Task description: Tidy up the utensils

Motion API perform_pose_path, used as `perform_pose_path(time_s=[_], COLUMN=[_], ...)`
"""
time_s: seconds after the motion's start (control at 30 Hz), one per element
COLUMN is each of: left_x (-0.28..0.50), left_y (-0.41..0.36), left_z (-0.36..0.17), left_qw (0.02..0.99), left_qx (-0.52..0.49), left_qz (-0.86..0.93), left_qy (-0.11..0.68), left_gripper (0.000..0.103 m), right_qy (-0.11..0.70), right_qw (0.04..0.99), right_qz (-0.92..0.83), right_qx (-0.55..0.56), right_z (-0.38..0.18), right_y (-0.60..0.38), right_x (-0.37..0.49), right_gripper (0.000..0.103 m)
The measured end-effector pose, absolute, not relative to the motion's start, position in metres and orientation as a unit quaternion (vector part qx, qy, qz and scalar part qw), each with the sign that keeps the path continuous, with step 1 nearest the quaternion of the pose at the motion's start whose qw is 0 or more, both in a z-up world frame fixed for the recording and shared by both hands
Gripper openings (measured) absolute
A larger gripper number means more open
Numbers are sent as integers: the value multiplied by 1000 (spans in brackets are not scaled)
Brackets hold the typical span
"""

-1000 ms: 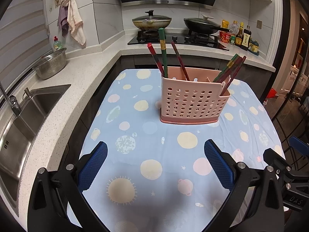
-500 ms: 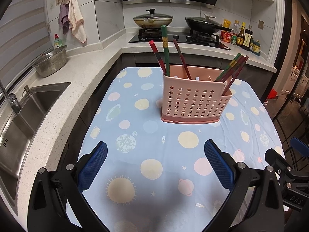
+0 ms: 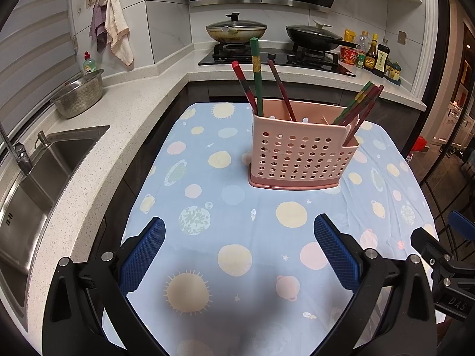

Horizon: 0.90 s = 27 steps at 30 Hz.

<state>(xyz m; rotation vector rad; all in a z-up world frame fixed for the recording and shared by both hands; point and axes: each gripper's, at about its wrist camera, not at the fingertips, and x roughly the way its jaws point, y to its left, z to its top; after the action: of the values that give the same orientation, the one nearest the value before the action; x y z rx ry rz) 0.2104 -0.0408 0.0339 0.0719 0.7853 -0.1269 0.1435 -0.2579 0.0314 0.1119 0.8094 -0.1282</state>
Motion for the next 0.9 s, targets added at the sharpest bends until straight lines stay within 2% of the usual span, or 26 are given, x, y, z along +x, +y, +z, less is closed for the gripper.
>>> perform_pose_path(time_s=[0.9], left_x=[213], left_y=[-36], left_z=[33], left_qw=[921], left_qx=[34], left_qz=[-54], left_qy=[386], left_gripper=[96], right_qy=[399], right_qw=[913], right_qz=[-67], right_qx=[49], right_z=[28], right_y=[-258], right_x=[142], right_gripper=[96])
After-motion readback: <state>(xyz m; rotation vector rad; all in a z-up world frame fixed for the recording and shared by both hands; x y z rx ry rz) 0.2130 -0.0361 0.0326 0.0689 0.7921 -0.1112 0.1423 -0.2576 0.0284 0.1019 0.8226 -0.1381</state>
